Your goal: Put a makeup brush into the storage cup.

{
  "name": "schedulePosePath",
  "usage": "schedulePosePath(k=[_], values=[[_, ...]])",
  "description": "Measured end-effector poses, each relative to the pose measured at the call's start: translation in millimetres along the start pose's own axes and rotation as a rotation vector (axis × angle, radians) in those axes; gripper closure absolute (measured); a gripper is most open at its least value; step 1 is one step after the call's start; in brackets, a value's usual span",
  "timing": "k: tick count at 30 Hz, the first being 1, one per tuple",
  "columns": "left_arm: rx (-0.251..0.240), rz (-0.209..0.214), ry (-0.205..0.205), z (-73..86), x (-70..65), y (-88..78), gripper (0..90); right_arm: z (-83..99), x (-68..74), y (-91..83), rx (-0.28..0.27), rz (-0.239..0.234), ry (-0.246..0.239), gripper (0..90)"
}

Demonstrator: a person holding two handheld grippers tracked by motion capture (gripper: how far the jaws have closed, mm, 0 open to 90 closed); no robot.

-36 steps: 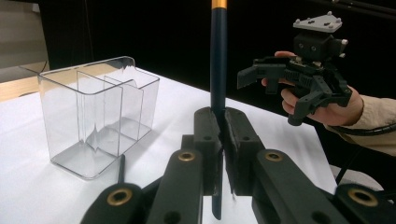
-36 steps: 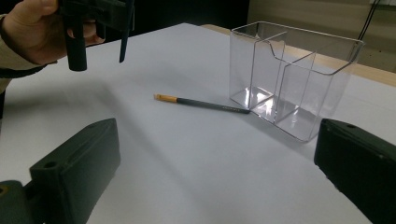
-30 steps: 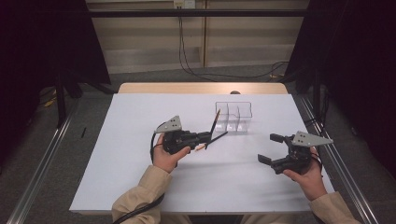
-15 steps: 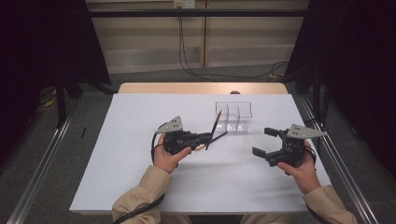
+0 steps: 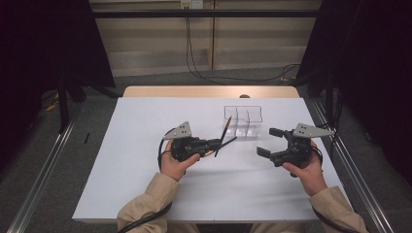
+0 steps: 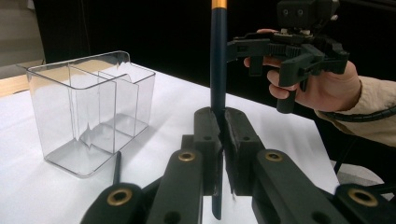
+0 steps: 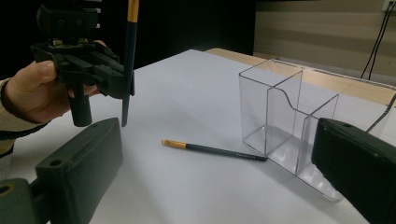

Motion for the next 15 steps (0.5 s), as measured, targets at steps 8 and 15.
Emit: schedulePosePath(k=[8, 15], values=[[0.004, -0.008, -0.001, 1.8, 2.2, 0.8, 84.4, -6.8, -1.0, 8.3, -0.03, -0.01, 0.042, 5.3], [0.011, -0.016, 0.003, 3.0, 2.5, 2.6, 84.4, -13.1, 1.6, 16.4, -0.037, -0.021, 0.039, 9.4]])
Point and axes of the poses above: each handheld gripper's, and its own axes: y roughly forward along the jaws, z roughly out of its underside, x roughly to its left, the point moved 8 cm from there along y, roughly forward along the jaws, and after that the axes turned 13 degrees about -y, right-handed, at the moved point
